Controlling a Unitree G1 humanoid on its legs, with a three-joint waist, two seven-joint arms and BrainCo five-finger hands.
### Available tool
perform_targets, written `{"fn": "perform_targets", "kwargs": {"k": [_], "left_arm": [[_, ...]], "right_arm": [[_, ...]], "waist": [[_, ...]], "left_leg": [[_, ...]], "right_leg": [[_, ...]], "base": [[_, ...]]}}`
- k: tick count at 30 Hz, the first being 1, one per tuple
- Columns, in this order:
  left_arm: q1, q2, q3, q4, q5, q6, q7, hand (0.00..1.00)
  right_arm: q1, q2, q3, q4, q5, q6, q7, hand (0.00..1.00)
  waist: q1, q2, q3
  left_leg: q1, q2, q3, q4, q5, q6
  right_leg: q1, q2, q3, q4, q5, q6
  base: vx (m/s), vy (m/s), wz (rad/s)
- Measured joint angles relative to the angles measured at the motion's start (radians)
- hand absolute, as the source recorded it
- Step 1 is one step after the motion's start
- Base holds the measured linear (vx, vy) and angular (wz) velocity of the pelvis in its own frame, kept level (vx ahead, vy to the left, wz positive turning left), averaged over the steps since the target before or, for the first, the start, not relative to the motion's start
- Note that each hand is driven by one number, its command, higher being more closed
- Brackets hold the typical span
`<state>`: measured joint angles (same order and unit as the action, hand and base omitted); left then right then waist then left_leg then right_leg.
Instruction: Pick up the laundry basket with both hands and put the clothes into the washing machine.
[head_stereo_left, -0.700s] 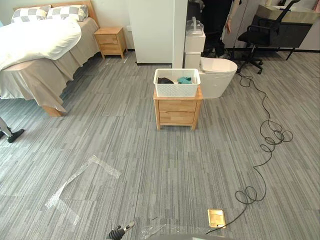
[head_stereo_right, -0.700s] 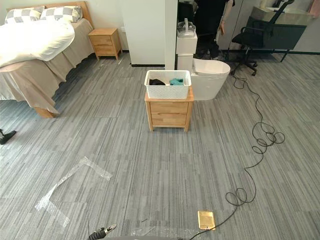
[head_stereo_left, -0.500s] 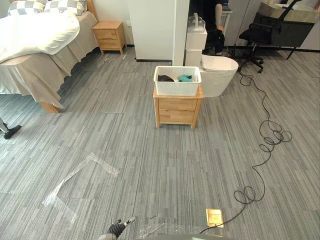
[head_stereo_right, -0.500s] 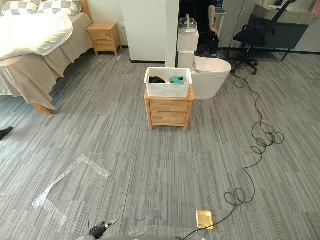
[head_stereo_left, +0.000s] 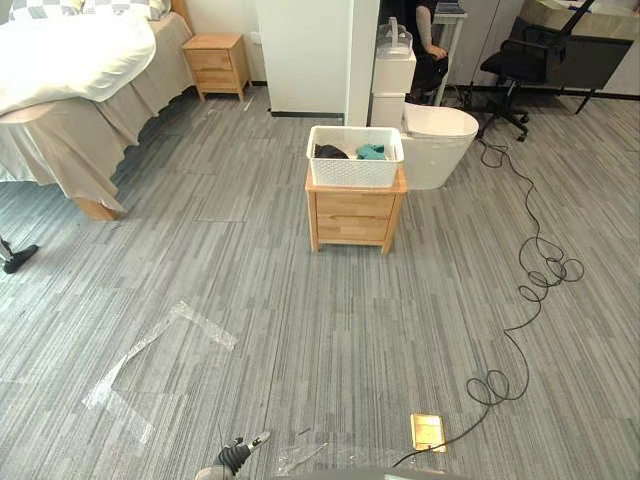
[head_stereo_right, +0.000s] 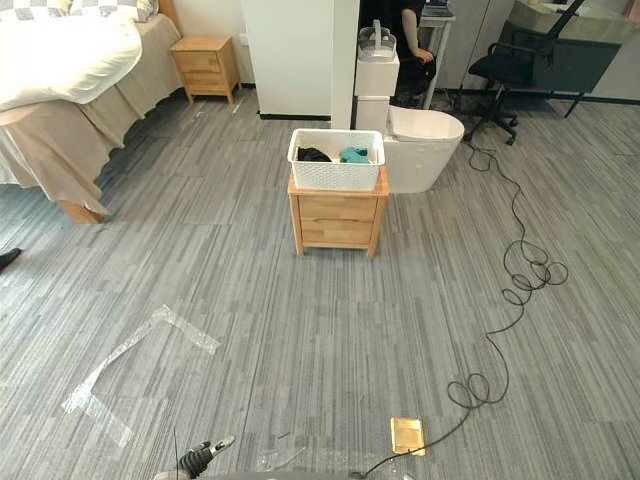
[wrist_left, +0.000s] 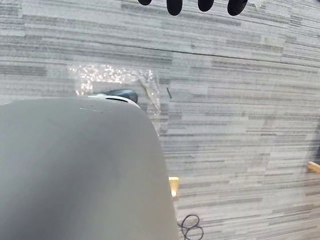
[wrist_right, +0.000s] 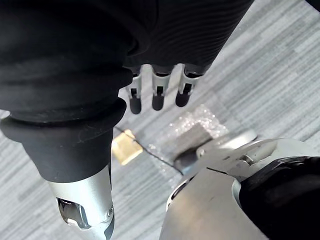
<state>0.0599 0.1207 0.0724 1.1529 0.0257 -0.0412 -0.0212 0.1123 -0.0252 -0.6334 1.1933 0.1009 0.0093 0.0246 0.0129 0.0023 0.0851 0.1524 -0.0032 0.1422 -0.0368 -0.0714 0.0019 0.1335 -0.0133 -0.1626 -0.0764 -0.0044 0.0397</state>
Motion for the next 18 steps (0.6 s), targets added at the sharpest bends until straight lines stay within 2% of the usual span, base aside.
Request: {"fn": "perform_targets", "kwargs": {"k": [4,6,7,8,10,11,12,13,14,15,16,17,18], "left_arm": [[-0.001,0.000,0.000,0.000,-0.017,0.000,0.000,0.00],[-0.004,-0.005,-0.001,0.000,-0.019,0.000,0.000,0.00],[-0.011,-0.008,-0.002,0.000,-0.021,0.000,-0.001,0.00],[-0.022,-0.010,-0.006,0.000,-0.030,0.000,-0.001,0.00],[-0.034,-0.009,-0.014,-0.002,-0.051,-0.001,-0.002,0.00],[-0.040,0.000,-0.021,-0.003,-0.055,-0.001,-0.001,0.00],[-0.039,0.002,-0.021,-0.005,-0.055,0.000,-0.001,0.00],[-0.039,0.004,-0.021,-0.005,-0.055,0.001,-0.001,0.00],[-0.042,0.009,-0.014,-0.011,-0.054,0.002,0.000,0.00],[-0.046,0.007,-0.010,-0.014,-0.055,0.002,0.000,0.00],[-0.058,-0.001,-0.009,-0.013,-0.055,0.003,0.000,0.00],[-0.081,-0.015,-0.004,-0.013,-0.055,0.002,-0.001,0.00],[-0.108,-0.021,0.005,-0.013,-0.055,-0.001,-0.004,0.00]], "right_arm": [[-0.005,0.000,-0.026,0.000,-0.027,0.001,0.001,0.00],[-0.018,-0.003,-0.042,-0.004,-0.031,0.001,0.001,0.00],[-0.035,-0.003,-0.042,-0.006,-0.030,0.000,0.001,0.00],[-0.039,-0.005,-0.045,-0.008,-0.018,0.000,0.001,0.00],[-0.040,-0.016,-0.055,-0.010,0.007,-0.001,0.005,0.00],[-0.036,-0.009,-0.062,-0.010,0.021,0.000,0.006,0.00],[-0.029,0.001,-0.068,-0.008,0.030,0.001,0.008,0.00],[-0.021,0.003,-0.079,-0.005,0.038,0.002,0.011,0.00],[-0.017,0.007,-0.089,0.001,0.046,0.008,0.020,0.00],[-0.017,0.010,-0.101,0.001,0.046,0.010,0.021,0.00],[-0.016,0.015,-0.109,0.002,0.046,0.013,0.022,0.00],[-0.005,0.022,-0.134,0.003,0.050,0.017,0.022,0.00],[0.000,0.027,-0.171,0.019,0.050,0.021,0.021,0.00]], "waist": [[-0.001,-0.003,0.005],[0.000,0.005,0.012],[-0.003,0.013,0.023],[-0.008,0.016,0.049],[-0.004,0.017,0.075],[-0.007,0.016,0.092],[-0.012,0.007,0.108],[-0.014,0.014,0.112],[-0.028,0.004,0.123],[-0.032,0.000,0.127],[-0.045,0.012,0.128],[-0.064,0.017,0.131],[-0.073,0.013,0.135]], "left_leg": [[-0.001,-0.002,0.003,-0.005,-0.001,0.001],[-0.025,-0.001,0.010,0.004,-0.013,0.008],[-0.040,-0.005,0.013,0.018,-0.024,0.019],[-0.036,-0.015,0.010,0.028,-0.031,0.030],[-0.038,-0.026,0.003,0.043,-0.061,0.041],[-0.016,-0.035,-0.005,0.057,-0.083,0.050],[0.008,-0.033,-0.010,0.071,-0.106,0.050],[0.016,-0.031,-0.012,0.075,-0.115,0.051],[0.047,-0.025,-0.016,0.074,-0.137,0.053],[0.054,-0.018,-0.017,0.078,-0.148,0.053],[0.063,-0.001,-0.029,0.081,-0.165,0.044],[0.071,0.027,-0.049,0.078,-0.183,0.032],[0.092,0.044,-0.071,0.067,-0.195,0.016]], "right_leg": [[-0.004,-0.001,0.000,-0.010,-0.001,0.000],[-0.059,-0.008,-0.001,0.066,-0.052,0.018],[-0.125,-0.028,-0.007,0.188,-0.114,0.044],[-0.179,-0.060,-0.022,0.340,-0.164,0.093],[-0.297,-0.115,-0.070,0.608,-0.182,0.093],[-0.385,-0.164,-0.084,0.812,-0.171,0.069],[-0.445,-0.183,-0.084,0.930,-0.188,0.062],[-0.472,-0.186,-0.085,0.950,-0.195,0.055],[-0.507,-0.200,-0.109,0.923,-0.210,0.036],[-0.519,-0.197,-0.121,0.876,-0.210,0.035],[-0.525,-0.191,-0.148,0.777,-0.203,0.027],[-0.525,-0.177,-0.177,0.586,-0.163,0.024],[-0.528,-0.175,-0.187,0.400,-0.088,0.020]], "base": [[-0.03,-0.022,-0.01],[-0.02,-0.011,-0.05],[0.03,0.026,0.05],[0.01,0.044,0.05],[0.00,0.039,0.04],[0.14,0.042,0.08],[0.19,0.047,0.06],[0.29,0.019,-0.02],[0.25,0.004,-0.06],[0.36,-0.030,0.07],[0.42,-0.094,0.41],[0.60,-0.184,0.68],[0.56,-0.208,0.66]]}}
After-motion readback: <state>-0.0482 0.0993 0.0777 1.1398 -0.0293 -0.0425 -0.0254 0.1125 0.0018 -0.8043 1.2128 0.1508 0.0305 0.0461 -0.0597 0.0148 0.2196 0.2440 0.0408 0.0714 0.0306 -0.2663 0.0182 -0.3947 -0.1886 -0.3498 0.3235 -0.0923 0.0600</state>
